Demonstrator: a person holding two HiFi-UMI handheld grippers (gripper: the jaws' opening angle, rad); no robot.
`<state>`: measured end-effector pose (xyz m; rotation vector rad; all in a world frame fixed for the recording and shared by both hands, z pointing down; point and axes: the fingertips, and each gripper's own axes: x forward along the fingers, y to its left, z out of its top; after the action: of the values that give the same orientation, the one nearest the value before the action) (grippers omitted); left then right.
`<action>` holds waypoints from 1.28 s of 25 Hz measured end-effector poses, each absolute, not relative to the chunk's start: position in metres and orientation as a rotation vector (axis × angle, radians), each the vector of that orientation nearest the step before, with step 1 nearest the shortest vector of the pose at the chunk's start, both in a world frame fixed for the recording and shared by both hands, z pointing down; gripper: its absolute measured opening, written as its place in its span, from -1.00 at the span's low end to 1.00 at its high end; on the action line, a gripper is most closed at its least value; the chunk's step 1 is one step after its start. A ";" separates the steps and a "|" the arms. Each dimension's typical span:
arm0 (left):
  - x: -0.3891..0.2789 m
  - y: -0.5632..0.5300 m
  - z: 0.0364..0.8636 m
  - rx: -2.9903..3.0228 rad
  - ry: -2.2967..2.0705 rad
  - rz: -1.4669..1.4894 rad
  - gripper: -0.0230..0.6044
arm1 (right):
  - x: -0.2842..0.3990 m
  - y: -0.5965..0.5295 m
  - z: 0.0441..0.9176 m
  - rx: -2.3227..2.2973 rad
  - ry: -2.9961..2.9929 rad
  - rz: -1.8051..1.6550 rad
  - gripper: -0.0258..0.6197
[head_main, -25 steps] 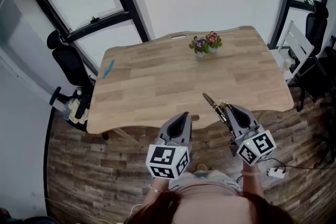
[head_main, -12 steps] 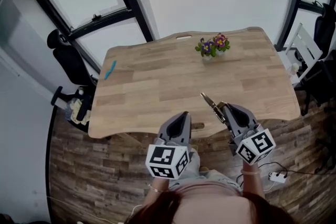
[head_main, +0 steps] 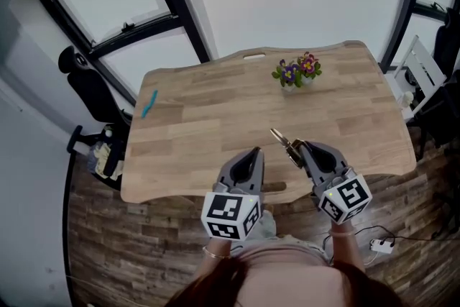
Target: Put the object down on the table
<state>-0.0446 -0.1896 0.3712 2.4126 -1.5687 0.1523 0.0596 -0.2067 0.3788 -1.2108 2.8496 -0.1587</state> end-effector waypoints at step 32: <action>-0.095 -0.288 0.396 2.489 -1.384 0.179 -0.92 | 0.002 -0.307 0.460 -1.460 2.961 -0.190 -0.91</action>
<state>-0.0954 -0.2879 0.3961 2.4890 -1.3839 0.1788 0.0019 -0.3069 0.4597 -1.4602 2.9605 -0.1902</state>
